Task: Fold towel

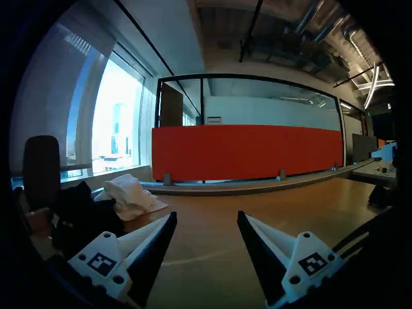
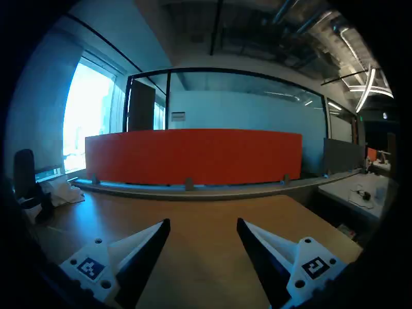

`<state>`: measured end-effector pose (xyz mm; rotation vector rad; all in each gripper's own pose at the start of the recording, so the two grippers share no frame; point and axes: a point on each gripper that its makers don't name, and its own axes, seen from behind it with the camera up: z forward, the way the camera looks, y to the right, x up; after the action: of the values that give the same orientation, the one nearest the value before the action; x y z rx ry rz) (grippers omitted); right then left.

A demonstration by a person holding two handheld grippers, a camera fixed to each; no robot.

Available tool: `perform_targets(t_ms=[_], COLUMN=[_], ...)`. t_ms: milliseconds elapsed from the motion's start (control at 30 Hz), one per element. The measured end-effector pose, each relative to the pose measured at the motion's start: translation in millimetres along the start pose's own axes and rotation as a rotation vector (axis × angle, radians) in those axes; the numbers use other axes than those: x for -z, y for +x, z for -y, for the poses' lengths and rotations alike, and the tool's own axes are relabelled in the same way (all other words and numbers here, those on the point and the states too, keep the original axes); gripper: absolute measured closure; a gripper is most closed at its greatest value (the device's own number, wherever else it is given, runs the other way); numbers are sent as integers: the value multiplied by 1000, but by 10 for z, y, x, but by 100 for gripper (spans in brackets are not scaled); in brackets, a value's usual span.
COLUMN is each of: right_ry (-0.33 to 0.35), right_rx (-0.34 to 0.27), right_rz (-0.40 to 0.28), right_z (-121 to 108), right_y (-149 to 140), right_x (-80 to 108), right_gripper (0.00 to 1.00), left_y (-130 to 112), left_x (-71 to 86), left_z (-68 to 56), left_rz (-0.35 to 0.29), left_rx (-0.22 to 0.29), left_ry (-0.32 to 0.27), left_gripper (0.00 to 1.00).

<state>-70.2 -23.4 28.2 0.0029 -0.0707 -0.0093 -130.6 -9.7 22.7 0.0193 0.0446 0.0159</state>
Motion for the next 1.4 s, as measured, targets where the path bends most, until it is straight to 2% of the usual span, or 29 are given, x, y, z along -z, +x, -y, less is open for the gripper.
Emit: perform_targets(t_ms=[267, 767, 1400], right_ry=[-2, 7, 7], right_rx=[-6, 14, 17], right_rz=[-7, -15, -19], right_z=[-75, -128, -196], right_y=[-45, -20, -95], right_x=[32, 67, 62], right_gripper=[0, 0, 0], left_y=[-113, -179, -231], left_x=[45, 40, 29], left_z=[5, 163, 148], left_rz=[-2, -12, 7], left_rx=[6, 9, 7], left_ry=[10, 32, 22], left_gripper=[13, 14, 13])
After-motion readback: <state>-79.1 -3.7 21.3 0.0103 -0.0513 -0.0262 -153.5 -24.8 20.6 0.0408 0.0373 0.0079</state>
